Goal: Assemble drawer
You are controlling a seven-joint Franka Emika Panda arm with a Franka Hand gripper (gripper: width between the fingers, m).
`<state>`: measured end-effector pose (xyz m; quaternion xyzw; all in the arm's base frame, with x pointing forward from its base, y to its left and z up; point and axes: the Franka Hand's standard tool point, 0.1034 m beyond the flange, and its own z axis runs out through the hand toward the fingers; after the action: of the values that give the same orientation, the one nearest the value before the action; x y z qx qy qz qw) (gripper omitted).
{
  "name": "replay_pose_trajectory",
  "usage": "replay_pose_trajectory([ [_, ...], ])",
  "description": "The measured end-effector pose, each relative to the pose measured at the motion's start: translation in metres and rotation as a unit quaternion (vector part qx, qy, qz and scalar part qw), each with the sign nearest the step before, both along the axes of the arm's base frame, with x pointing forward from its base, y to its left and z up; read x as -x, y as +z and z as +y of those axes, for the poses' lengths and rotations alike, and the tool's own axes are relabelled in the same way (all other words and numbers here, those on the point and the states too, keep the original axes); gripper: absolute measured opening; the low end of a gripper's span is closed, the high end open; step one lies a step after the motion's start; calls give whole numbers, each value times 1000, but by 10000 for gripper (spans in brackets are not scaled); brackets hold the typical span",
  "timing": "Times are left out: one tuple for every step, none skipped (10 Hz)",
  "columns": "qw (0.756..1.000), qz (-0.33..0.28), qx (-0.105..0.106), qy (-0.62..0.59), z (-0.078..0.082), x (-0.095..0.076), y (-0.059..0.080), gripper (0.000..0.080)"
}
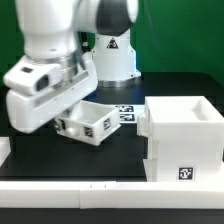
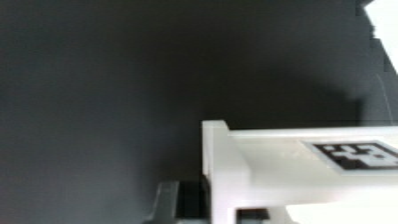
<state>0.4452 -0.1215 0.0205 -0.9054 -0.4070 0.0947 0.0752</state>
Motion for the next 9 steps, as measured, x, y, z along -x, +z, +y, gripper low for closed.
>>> replay_pose_trajectory([
  [999,24,-3,-29,-1,2,0,30],
  [998,19,9,-61,0,-2,-1,30],
  [996,22,15,-85,0,-1,-1,30],
  [991,24,26,-129,-2,-1,-1,30],
  [978,3,46,-205,-12,-8,0,30],
  [954,-18,66,-290,-21,-11,-2,30],
  [930,-36,79,-358,-21,-12,-5,31],
  [912,-26,83,-400,-19,-18,-4,31],
  [901,-29,85,-424,-19,-36,-4,31],
])
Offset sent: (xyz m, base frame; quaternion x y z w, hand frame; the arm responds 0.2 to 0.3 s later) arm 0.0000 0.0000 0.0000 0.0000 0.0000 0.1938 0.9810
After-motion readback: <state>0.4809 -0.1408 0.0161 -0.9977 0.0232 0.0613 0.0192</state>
